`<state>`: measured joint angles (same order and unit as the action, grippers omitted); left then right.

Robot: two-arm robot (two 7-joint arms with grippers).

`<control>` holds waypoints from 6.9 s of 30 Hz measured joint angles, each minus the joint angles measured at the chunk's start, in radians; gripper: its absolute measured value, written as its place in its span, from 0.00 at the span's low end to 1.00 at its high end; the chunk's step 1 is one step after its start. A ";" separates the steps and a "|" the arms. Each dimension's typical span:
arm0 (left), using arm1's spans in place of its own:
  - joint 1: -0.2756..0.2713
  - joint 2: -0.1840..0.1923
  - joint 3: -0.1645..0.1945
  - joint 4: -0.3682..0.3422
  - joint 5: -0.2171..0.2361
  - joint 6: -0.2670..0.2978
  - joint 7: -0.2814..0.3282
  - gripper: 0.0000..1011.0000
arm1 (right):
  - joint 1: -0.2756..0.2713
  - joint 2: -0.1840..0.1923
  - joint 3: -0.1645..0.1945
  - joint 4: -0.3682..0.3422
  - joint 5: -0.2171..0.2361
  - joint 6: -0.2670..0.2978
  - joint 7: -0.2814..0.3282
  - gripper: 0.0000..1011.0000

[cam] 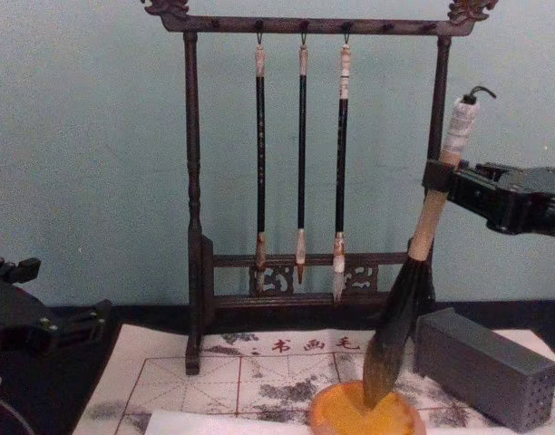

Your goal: Pick up the brush from the inkstone, write on the paper, then place the brush back to its original position.

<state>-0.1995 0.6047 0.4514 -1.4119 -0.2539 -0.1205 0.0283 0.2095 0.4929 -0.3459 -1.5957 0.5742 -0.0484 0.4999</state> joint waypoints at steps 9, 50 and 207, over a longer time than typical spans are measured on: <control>0.000 0.000 0.000 0.000 0.000 0.000 0.000 0.99 | 0.003 0.018 -0.002 0.001 0.001 -0.016 0.037 0.18; 0.000 0.000 0.000 0.000 0.000 0.000 0.000 0.99 | -0.066 0.075 0.002 -0.047 0.008 -0.025 0.047 0.18; 0.000 0.000 0.000 0.000 0.000 0.000 0.000 0.99 | 0.097 -0.056 0.094 0.163 0.573 0.374 -0.255 0.18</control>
<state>-0.1995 0.6047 0.4514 -1.4119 -0.2539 -0.1205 0.0283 0.3063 0.4365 -0.2521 -1.4323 1.1474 0.3256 0.2453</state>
